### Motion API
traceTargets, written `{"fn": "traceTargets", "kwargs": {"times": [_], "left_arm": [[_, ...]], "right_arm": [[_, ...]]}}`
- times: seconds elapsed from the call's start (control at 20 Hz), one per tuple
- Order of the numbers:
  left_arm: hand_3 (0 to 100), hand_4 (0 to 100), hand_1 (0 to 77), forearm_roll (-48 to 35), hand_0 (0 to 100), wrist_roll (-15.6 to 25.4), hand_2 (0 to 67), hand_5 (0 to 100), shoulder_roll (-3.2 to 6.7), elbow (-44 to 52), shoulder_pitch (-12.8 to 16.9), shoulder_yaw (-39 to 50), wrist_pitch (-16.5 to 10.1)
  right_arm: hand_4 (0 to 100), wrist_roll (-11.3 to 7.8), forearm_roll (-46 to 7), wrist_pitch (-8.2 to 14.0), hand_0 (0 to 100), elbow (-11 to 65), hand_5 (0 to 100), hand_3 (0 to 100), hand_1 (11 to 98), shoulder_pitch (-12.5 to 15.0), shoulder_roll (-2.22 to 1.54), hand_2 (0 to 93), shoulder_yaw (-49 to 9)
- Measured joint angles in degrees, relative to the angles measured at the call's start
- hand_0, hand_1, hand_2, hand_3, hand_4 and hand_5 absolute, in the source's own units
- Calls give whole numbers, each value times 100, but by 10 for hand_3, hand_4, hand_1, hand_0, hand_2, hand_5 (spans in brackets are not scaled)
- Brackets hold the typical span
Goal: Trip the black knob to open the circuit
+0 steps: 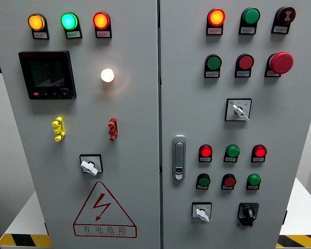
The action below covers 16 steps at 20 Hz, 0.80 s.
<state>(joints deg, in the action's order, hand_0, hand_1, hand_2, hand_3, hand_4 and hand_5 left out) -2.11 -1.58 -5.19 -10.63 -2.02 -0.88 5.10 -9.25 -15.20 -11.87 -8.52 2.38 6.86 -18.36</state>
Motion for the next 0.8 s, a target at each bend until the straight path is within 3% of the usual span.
{"fn": "traceTargets", "kwargs": {"times": [0.35, 0.55, 0.7, 0.8], "left_arm": [[262, 99, 0, 0, 0, 0, 195, 86, 0, 0, -2, 0, 0], [262, 99, 0, 0, 0, 0, 195, 86, 0, 0, -2, 0, 0], [262, 99, 0, 0, 0, 0, 195, 86, 0, 0, -2, 0, 0], [262, 99, 0, 0, 0, 0, 195, 86, 0, 0, -1, 0, 0]], "right_arm": [[23, -6, 2, 0, 825, -5, 112, 83, 327, 5, 0, 13, 36], [23, 0, -202, -8, 820, -3, 112, 83, 328, -1, 0, 13, -369], [22, 38, -1048, -20, 816, -26, 112, 85, 329, -25, 0, 12, -1182], [22, 104, -1751, -171, 815, -45, 112, 86, 329, -67, 0, 12, -1827]]}}
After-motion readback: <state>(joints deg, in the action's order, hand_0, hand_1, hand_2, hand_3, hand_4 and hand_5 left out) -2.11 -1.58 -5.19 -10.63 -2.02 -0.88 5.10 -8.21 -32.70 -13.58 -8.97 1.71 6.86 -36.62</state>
